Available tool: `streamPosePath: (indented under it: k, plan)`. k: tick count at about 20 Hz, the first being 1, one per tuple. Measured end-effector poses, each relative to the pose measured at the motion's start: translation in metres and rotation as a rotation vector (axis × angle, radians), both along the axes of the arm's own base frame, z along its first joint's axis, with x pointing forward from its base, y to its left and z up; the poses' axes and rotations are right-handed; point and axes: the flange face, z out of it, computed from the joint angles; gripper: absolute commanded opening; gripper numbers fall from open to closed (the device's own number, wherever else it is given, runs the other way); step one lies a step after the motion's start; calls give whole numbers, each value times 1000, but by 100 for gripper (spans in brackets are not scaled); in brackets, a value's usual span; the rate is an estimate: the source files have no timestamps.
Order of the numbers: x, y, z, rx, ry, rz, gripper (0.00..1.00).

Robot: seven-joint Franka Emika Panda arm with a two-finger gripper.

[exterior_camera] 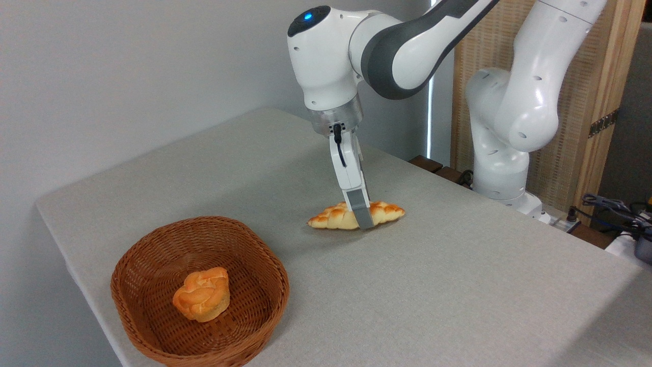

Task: Put bread into the basket
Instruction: 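Close the gripper fingers around the middle of the braided roll, then lift the braided roll and carry it over the wicker basket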

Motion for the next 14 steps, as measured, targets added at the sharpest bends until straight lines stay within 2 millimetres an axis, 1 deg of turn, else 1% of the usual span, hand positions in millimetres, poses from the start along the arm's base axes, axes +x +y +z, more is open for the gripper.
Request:
streamPosePath:
  k: [4,6,7,10,12,14]
  plan:
    - [0,0,0,0,0,0,20]
    - [0,0,0,0,-1,0,14]
    - [0,0,0,0,-1,0,14]
    - [0,0,1,0,-3,0,14]
    - [3,0,6,-2,-13,12,14]
    - [7,0,15,-20,-28,56,14]
